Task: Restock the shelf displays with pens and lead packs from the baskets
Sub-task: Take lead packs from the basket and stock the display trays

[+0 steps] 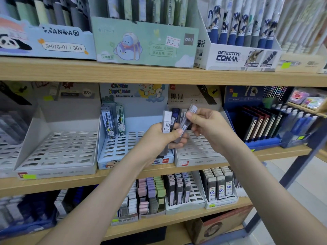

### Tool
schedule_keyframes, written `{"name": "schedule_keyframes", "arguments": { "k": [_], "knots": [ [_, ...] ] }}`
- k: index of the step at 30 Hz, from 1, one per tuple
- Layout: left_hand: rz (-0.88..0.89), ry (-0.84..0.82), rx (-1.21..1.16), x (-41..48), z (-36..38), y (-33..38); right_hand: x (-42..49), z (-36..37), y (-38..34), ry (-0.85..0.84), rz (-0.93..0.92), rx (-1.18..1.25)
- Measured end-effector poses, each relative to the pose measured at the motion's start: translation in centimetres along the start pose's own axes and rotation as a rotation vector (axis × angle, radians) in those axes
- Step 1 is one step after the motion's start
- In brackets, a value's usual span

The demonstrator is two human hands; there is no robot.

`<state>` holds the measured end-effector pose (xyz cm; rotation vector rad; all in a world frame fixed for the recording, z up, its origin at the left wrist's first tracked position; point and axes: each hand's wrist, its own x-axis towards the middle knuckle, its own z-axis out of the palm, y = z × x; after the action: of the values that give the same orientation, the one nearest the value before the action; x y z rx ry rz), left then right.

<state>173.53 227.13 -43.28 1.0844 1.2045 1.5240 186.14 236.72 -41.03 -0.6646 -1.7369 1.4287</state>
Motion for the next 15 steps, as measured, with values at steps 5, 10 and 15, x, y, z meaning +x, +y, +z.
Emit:
{"name": "schedule_keyframes", "arguments": {
  "k": [5,10,15],
  "knots": [
    [0.034,0.133,0.009,0.2,-0.3,-0.3,0.5,-0.7,-0.3,0.072,-0.012,0.013],
    [0.006,0.281,-0.127,0.2,-1.2,0.0,1.9,-2.1,1.1,0.252,-0.034,-0.212],
    [-0.056,0.291,-0.039,0.0,-1.6,0.4,1.8,-2.5,2.2,0.134,-0.111,-0.457]
  ]
}}
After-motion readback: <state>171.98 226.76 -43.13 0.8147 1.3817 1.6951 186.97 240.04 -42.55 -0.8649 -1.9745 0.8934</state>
